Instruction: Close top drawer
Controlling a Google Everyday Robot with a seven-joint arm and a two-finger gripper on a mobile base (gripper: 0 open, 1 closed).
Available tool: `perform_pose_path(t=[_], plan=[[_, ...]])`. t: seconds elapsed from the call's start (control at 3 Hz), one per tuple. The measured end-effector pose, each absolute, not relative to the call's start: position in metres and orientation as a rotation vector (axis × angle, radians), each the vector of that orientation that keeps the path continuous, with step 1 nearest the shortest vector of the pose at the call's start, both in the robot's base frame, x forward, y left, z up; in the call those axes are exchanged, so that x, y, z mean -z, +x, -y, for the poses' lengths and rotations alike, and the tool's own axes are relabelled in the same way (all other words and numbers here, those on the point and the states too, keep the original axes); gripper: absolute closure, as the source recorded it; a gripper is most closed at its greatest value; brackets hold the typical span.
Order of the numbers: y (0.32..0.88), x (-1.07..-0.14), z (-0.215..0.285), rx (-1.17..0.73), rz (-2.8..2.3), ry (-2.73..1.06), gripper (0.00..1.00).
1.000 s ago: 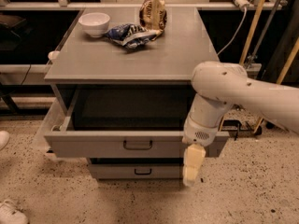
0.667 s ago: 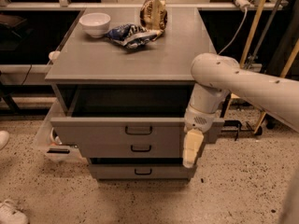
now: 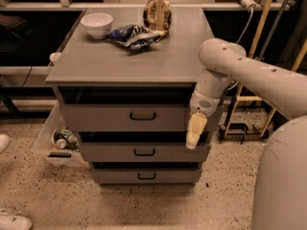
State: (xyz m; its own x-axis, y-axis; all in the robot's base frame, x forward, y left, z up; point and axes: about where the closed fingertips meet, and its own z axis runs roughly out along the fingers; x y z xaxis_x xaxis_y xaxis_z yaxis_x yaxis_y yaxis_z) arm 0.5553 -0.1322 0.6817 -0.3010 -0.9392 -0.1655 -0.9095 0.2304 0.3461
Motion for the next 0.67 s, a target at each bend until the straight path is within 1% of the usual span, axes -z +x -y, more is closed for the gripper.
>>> perform_pose_path(t=[0.33, 0.67], plan=[[0.555, -0.682, 0.132, 0.588, 2.402, 1.809, 0.00], [0.541, -0.687, 0.129, 0.544, 2.386, 1.787, 0.00]])
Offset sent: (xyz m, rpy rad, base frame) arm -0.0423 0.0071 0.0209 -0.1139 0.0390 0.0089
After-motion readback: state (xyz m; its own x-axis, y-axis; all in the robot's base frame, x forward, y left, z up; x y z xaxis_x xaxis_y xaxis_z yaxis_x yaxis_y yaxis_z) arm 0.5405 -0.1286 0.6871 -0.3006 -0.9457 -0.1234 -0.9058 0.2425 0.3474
